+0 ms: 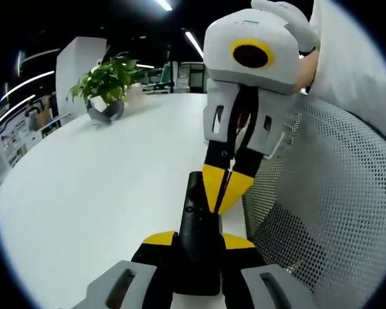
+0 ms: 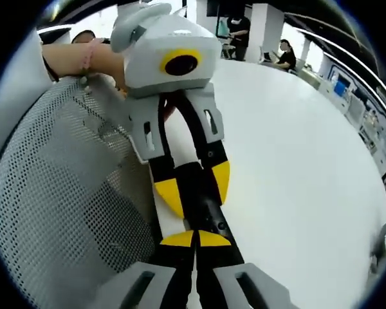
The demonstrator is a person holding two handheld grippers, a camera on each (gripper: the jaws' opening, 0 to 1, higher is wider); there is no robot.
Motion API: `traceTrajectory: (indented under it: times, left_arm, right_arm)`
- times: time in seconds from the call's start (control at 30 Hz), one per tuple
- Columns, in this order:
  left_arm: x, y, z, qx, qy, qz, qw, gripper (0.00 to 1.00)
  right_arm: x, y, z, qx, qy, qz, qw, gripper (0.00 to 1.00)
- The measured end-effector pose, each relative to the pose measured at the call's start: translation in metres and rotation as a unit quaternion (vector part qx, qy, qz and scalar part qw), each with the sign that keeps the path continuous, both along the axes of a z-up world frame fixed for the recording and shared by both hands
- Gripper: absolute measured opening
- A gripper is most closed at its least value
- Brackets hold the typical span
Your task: Press the specified remote control buttons in sequence, fully releasing each button before pressing the next.
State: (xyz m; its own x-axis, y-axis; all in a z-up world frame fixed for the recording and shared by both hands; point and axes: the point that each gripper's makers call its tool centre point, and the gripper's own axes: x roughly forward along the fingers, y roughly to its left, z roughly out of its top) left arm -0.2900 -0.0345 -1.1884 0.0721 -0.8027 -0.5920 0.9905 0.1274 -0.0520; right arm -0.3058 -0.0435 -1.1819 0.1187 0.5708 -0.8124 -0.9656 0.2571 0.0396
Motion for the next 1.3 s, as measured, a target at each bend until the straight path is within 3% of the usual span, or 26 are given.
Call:
traceTrajectory:
  times: [0.07,0.2,0.37,0.67,0.77,0.87,0.97,1.17,1.2,1.3]
  left_arm:
    - [0.000,0.000,0.000,-0.003,0.004,0.004,1.0000,0.25]
    - [0.000,0.000,0.000,0.000,-0.002,-0.001,1.0000,0.25]
    - [0.000,0.000,0.000,0.001,-0.004,-0.004,1.0000,0.25]
    - [0.000,0.000,0.000,0.000,-0.003,-0.003,1.0000,0.25]
    - [0.001,0.000,0.000,-0.002,-0.001,-0.003,1.0000,0.25]
    - [0.001,0.000,0.000,0.000,-0.004,-0.003,1.0000,0.25]
    - [0.001,-0.001,0.000,0.001,-0.006,-0.005,1.0000,0.25]
    - [0.000,-0.001,-0.001,0.004,-0.010,-0.006,0.9999,0.25]
    - [0.000,-0.001,-0.001,0.004,-0.010,-0.006,0.9999,0.25]
    - [0.000,-0.001,-0.001,0.004,-0.011,-0.007,0.9999,0.25]
  right_arm:
    - [0.000,-0.002,0.001,0.012,0.019,-0.030,0.9993,0.00]
    - [0.010,-0.005,0.008,0.011,-0.009,-0.040,0.9991,0.00]
    - [0.017,-0.001,0.006,0.005,-0.003,-0.038,0.9993,0.00]
    - [0.015,0.002,0.001,-0.034,-0.007,0.001,0.9994,0.00]
    - [0.016,0.002,-0.001,-0.055,-0.022,0.017,0.9981,0.00]
    - [0.015,0.001,-0.002,-0.083,-0.053,0.071,0.9926,0.00]
    - [0.016,0.001,-0.002,-0.080,-0.041,0.068,0.9936,0.00]
    - [0.016,-0.001,0.002,-0.018,0.045,-0.004,0.9988,0.00]
    - [0.016,-0.002,0.002,-0.019,0.042,0.000,0.9989,0.00]
    - [0.026,-0.007,0.000,-0.052,-0.008,0.031,0.9981,0.00]
